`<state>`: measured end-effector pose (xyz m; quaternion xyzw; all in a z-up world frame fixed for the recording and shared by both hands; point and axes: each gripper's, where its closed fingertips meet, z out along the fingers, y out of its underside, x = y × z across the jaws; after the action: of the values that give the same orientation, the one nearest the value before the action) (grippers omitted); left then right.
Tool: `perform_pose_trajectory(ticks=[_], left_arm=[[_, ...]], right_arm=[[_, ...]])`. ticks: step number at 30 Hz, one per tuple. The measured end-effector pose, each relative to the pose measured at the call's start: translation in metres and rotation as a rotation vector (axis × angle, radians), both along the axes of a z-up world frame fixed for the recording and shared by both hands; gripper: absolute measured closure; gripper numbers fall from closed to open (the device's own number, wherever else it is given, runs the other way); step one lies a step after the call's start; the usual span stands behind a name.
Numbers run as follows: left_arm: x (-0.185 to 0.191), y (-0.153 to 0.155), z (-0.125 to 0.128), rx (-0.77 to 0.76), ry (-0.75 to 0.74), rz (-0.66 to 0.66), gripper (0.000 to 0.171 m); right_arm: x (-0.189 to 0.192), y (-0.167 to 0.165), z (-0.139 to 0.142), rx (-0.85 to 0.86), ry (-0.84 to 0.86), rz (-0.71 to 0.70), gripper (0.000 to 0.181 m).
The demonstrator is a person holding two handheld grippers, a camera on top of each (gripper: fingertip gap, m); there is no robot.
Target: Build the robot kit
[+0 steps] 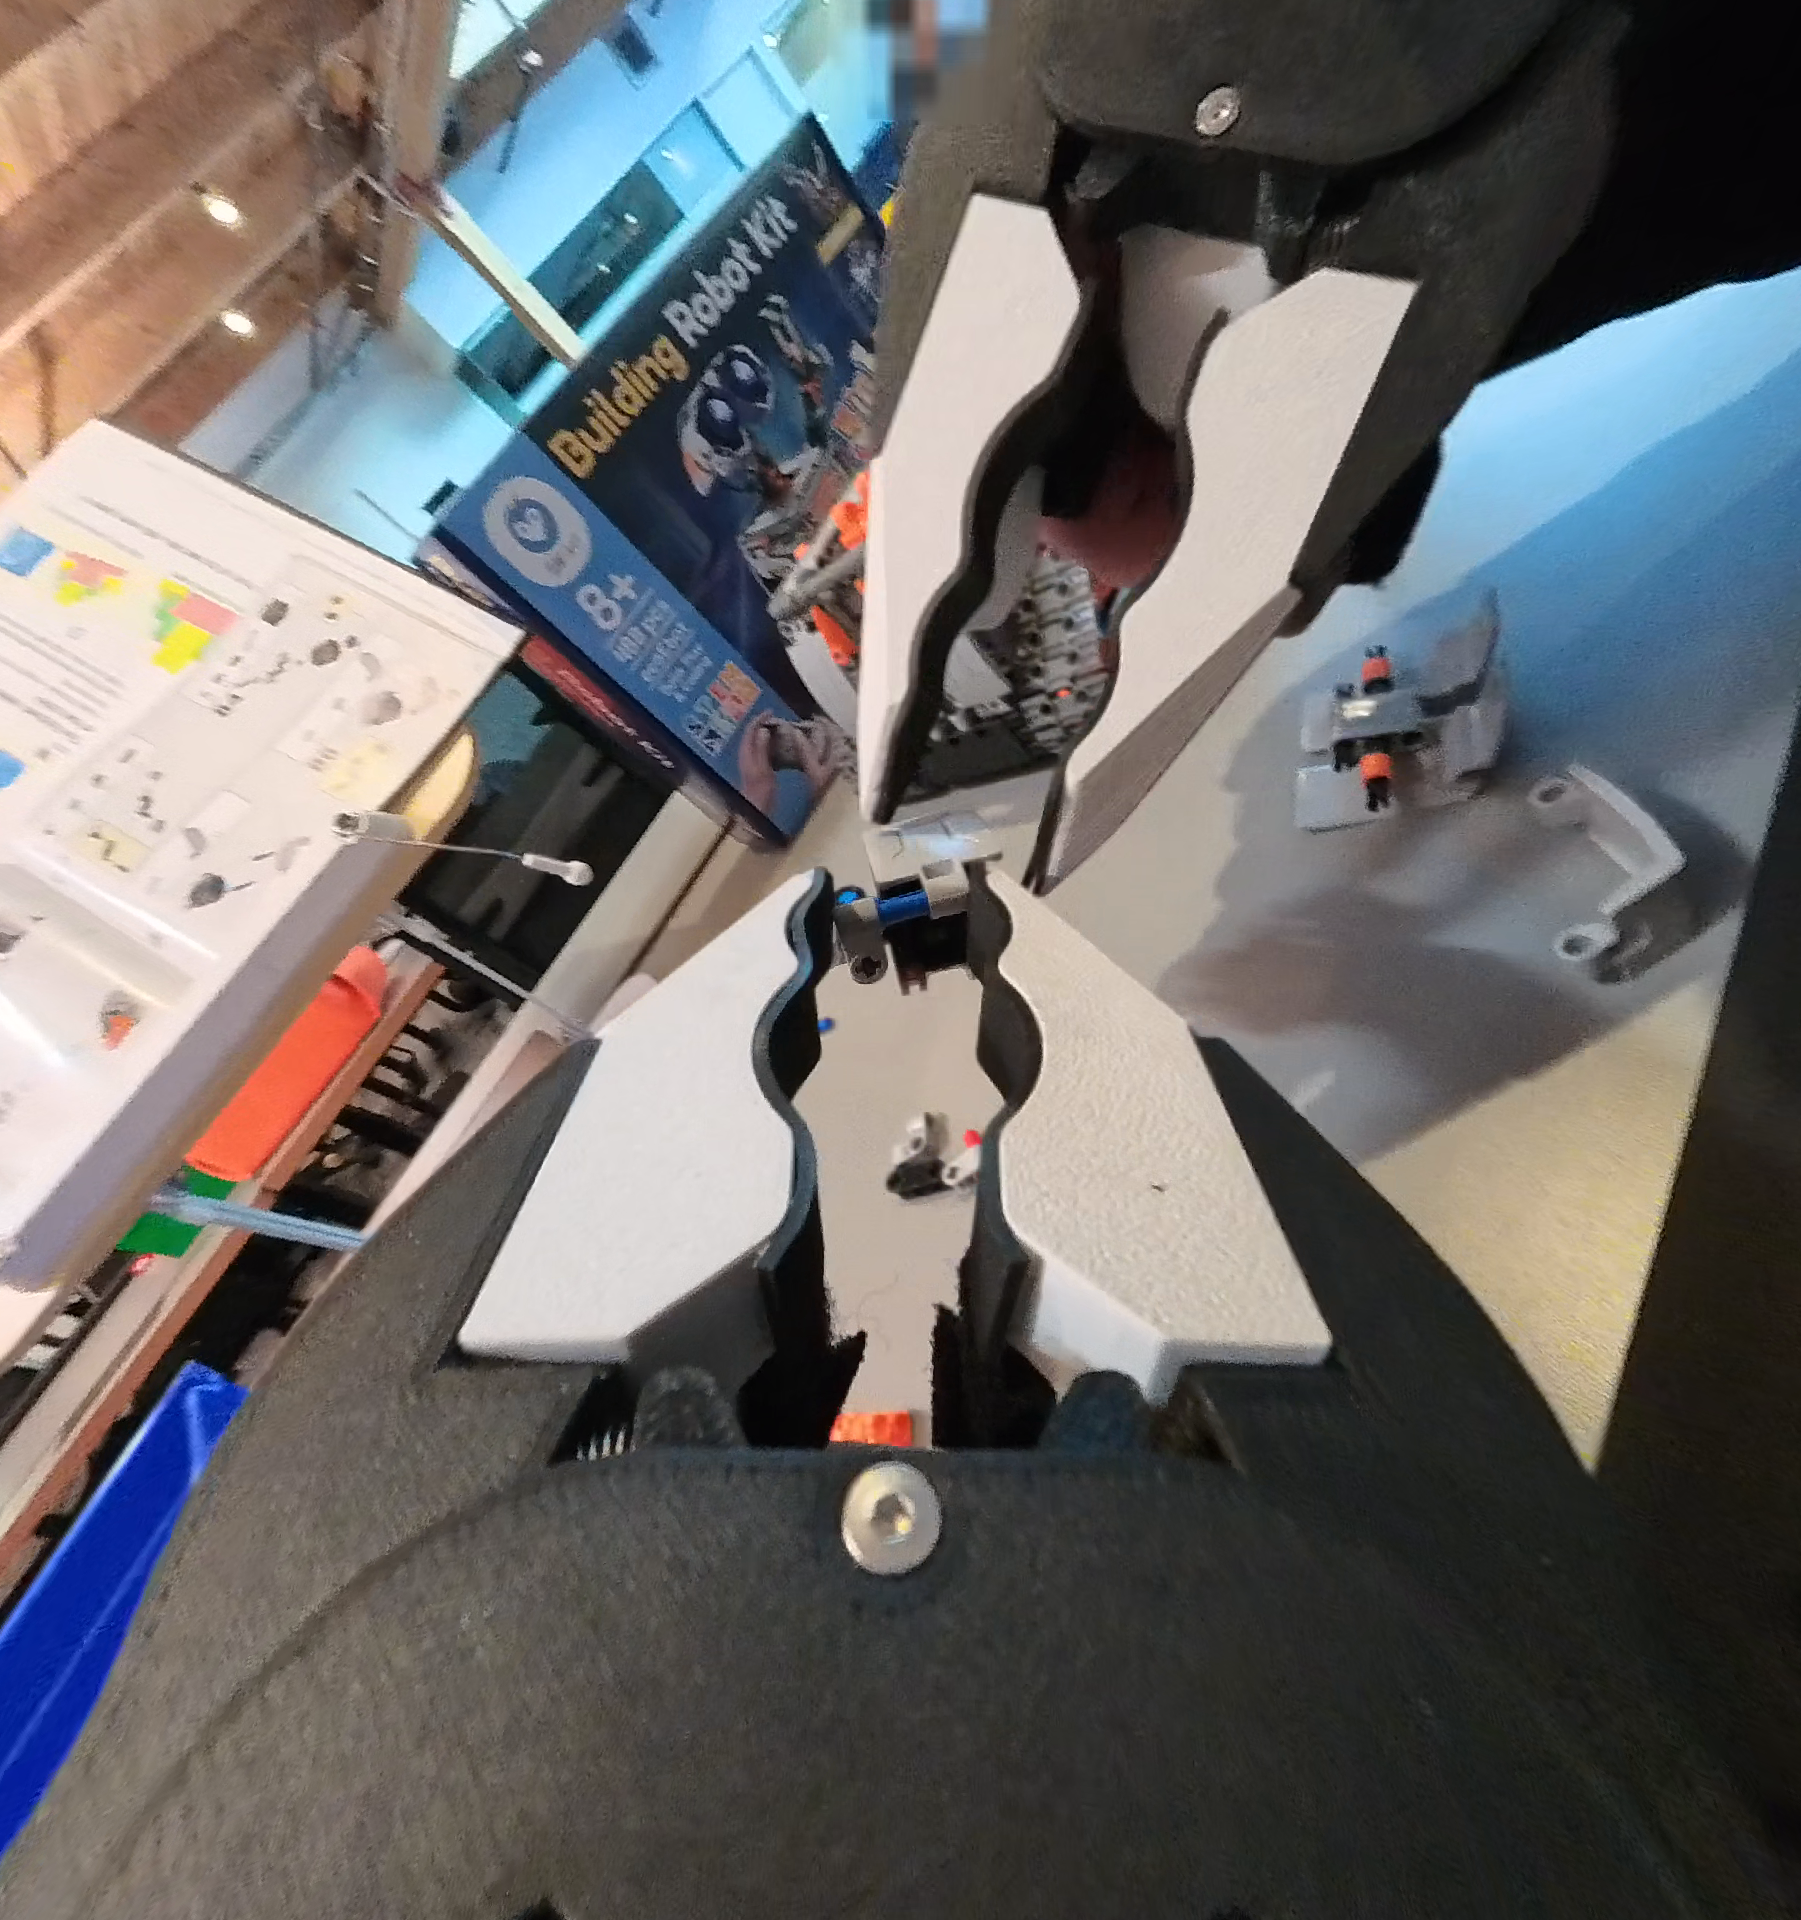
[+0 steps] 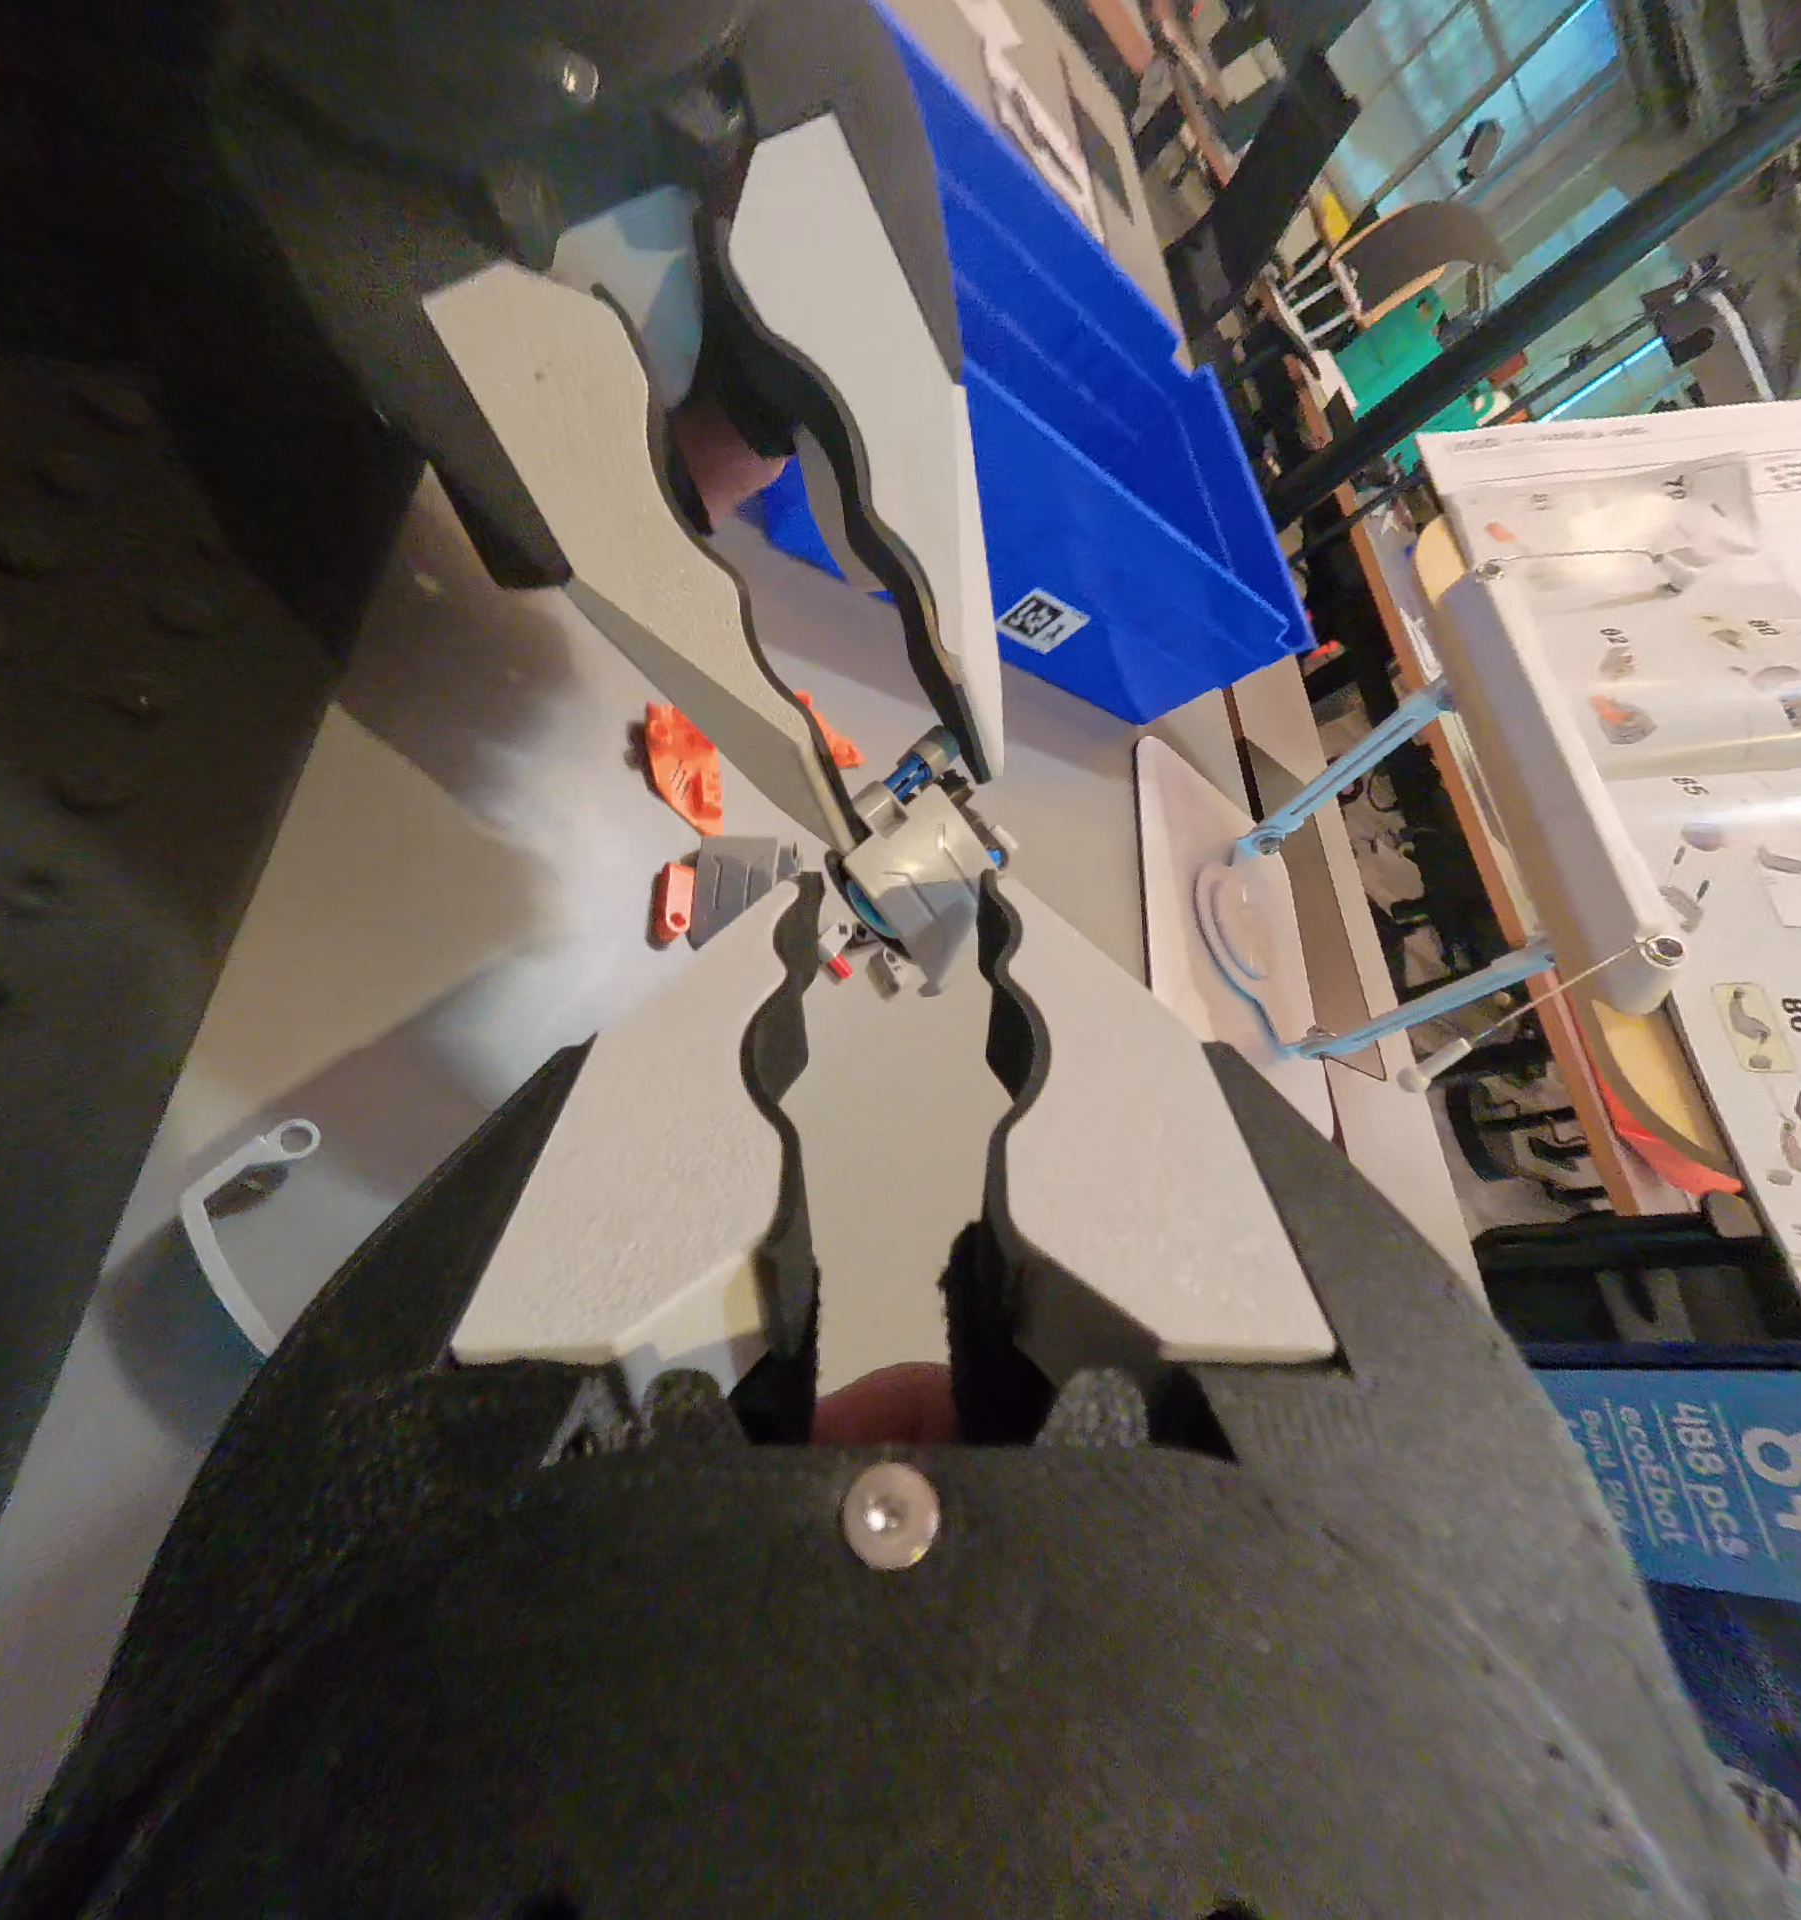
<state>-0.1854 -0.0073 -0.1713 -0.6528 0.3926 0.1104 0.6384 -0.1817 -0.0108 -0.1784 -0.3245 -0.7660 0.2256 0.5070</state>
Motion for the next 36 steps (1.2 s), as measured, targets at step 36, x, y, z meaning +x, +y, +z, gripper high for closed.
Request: perform_pose_trajectory(ticks=[36], left_arm=[[0.053, -0.029, 0.047, -0.02, -0.291, -0.48, 0.148]], right_arm=[[0.047, -0.03, 0.051, -0.466, 0.074, 0.342, 0.143]])
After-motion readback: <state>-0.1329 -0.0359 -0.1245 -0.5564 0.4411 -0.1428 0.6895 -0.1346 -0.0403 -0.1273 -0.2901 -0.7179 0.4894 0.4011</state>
